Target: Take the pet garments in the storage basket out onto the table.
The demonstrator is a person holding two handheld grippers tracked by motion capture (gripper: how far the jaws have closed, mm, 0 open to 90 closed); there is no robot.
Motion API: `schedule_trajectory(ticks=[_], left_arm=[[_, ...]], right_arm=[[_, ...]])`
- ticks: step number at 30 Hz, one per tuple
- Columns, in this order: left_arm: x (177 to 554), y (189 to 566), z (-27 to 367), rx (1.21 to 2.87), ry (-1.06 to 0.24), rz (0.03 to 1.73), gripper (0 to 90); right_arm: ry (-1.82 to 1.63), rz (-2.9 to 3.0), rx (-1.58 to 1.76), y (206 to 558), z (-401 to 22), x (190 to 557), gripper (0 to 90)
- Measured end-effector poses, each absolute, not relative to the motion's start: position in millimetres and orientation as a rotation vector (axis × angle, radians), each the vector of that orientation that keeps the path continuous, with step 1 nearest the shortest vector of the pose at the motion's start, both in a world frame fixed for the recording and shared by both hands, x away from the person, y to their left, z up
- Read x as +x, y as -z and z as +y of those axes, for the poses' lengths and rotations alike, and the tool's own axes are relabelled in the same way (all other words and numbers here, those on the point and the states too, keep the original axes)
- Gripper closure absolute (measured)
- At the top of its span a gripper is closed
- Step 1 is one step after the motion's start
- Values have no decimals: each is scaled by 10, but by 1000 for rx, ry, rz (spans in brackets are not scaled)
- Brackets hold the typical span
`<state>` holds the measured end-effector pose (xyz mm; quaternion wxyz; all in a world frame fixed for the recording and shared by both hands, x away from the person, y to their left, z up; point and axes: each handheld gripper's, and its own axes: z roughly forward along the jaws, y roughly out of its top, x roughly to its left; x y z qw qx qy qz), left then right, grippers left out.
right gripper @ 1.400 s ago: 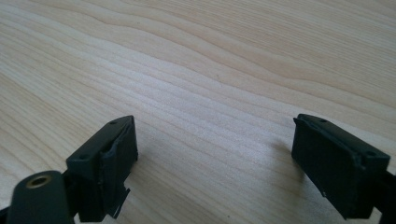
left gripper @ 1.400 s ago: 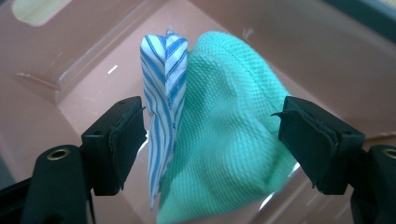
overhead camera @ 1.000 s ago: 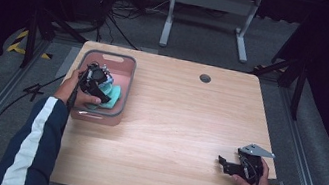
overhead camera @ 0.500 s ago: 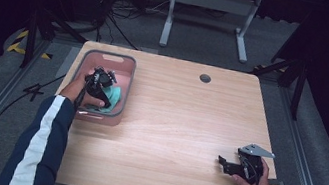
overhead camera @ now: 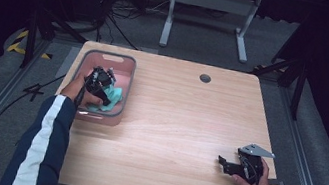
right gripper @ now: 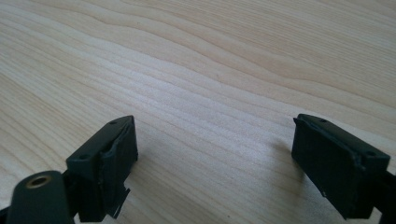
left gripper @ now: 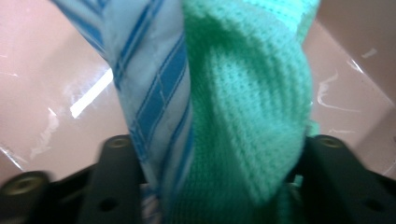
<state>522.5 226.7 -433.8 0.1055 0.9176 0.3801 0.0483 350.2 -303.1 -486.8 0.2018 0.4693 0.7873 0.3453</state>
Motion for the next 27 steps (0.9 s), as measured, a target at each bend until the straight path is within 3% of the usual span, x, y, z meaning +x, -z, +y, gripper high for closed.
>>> schedule_trajectory(ticks=[10,27], left_arm=[[5210,4299,2223,2699,-266,1129,669],[5118,3862,2292,2534,-437,1108,684]], right_arm=[[-965,2198,1312,4868,-3030,3501,147],[-968,2199,1312,4868,-3033,3493,148]])
